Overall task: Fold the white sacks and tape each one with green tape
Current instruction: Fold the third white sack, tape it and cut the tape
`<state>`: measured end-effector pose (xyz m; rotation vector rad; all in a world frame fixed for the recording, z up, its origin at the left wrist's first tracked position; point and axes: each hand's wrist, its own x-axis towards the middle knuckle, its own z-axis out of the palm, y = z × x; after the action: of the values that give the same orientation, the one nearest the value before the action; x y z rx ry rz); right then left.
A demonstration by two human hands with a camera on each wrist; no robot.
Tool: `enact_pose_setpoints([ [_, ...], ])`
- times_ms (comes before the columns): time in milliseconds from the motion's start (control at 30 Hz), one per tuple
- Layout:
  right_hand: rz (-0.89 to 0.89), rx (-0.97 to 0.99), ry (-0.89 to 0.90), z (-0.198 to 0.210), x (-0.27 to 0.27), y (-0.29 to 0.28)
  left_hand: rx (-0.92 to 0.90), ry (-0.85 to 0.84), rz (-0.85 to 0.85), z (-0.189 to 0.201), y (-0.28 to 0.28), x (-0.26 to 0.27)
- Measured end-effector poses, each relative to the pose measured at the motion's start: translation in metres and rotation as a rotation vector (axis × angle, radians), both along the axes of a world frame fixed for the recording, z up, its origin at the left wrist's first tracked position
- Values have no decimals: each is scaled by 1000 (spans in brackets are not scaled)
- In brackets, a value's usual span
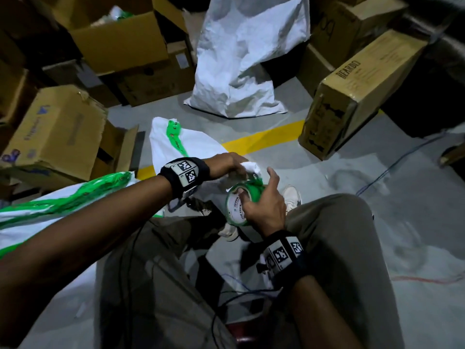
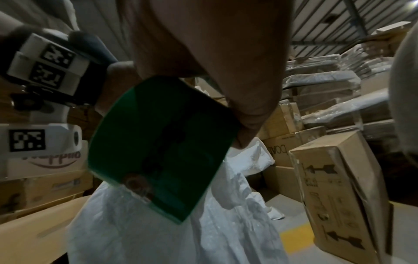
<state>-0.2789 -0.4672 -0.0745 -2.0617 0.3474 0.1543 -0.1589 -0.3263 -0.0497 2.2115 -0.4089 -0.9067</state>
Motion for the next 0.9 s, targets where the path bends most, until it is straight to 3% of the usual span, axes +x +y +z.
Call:
enact_pose_setpoints([
  [67, -3, -9, -14, 0, 1, 1, -35, 88, -30, 4, -1, -6],
  [200, -12, 36, -31, -1, 0, 4, 298, -284, -110, -1, -10, -13],
  [400, -76, 116, 75, 0, -5, 7, 315, -405, 60, -16, -19, -13],
  [533, -45, 160, 198, -5, -8, 12, 311, -358, 62, -17, -28, -14],
  [667, 107, 490, 239, -26, -20, 36, 304, -291, 18, -11, -29, -16],
  [767, 216, 841, 386, -30, -24, 25, 301, -224, -56, 0, -11, -15],
  [833, 233, 802, 395, -30, -19, 6, 276, -167, -81, 7, 3, -13],
  [900, 208, 517, 284, -40, -11, 2, 268, -127, -90, 8, 9, -15],
])
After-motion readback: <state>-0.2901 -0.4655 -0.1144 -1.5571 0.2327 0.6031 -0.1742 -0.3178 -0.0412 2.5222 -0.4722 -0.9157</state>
